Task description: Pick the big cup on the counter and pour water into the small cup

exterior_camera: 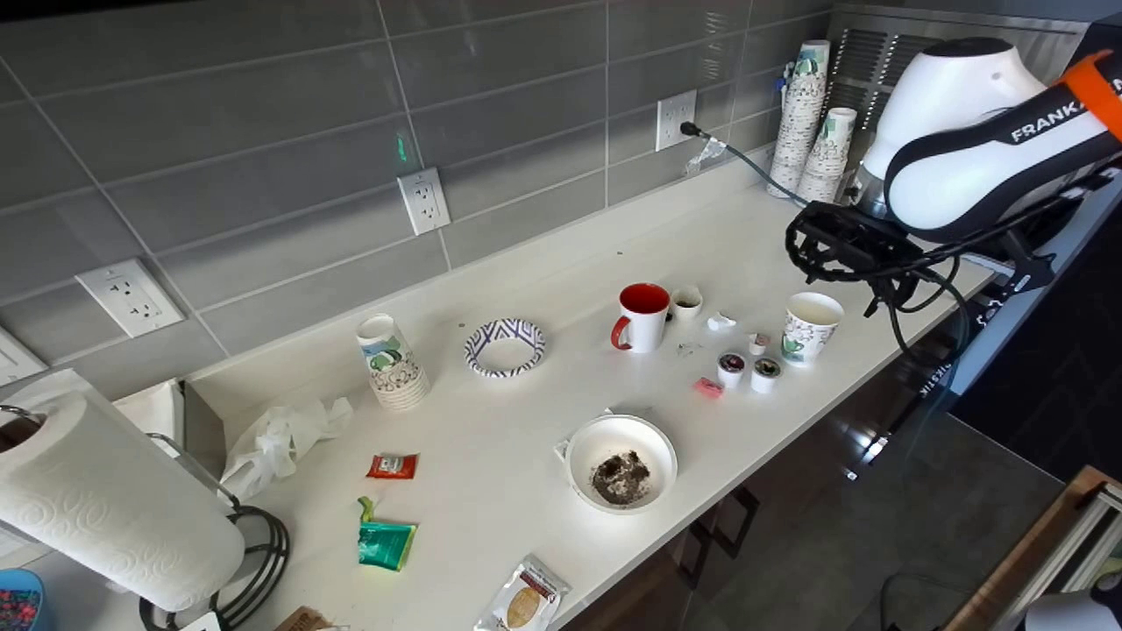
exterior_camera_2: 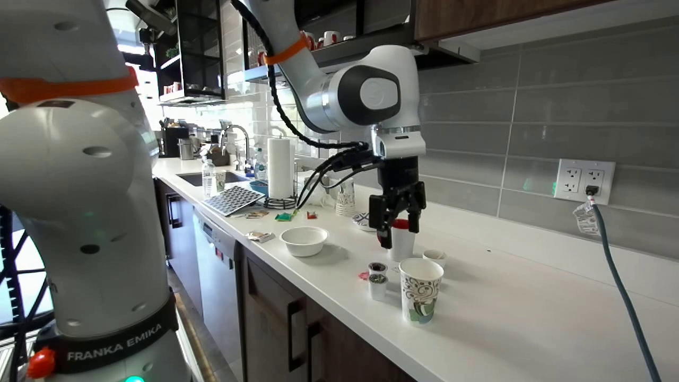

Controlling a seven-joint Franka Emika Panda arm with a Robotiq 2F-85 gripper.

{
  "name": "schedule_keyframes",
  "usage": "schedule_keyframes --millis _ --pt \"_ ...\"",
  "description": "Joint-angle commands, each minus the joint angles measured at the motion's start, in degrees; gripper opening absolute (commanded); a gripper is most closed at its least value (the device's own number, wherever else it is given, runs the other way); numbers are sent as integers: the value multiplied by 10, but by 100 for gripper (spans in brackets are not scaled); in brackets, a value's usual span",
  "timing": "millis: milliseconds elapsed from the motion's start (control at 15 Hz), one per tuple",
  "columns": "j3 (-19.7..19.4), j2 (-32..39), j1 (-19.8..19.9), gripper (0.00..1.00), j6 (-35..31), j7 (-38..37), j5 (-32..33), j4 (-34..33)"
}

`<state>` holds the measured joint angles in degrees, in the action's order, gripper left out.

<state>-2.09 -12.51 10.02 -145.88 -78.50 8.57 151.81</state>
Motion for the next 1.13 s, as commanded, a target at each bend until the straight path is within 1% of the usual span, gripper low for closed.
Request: schedule_keyframes --millis 0,67,200,333,400,733,800,1067 --pt "14 -34 -7 100 106 54 10 -15" --pt "18 -42 -7 100 135 67 17 -19" --pt "24 -65 -6 100 217 105 33 -26" --pt "27 -86 -6 100 277 141 52 -31" --pt "32 -103 -1 100 281 144 77 -26" --pt "31 -155 4 100 241 181 116 -6" --pt "31 -125 4 100 260 170 96 -29" --pt "32 -128 5 100 260 172 97 -30"
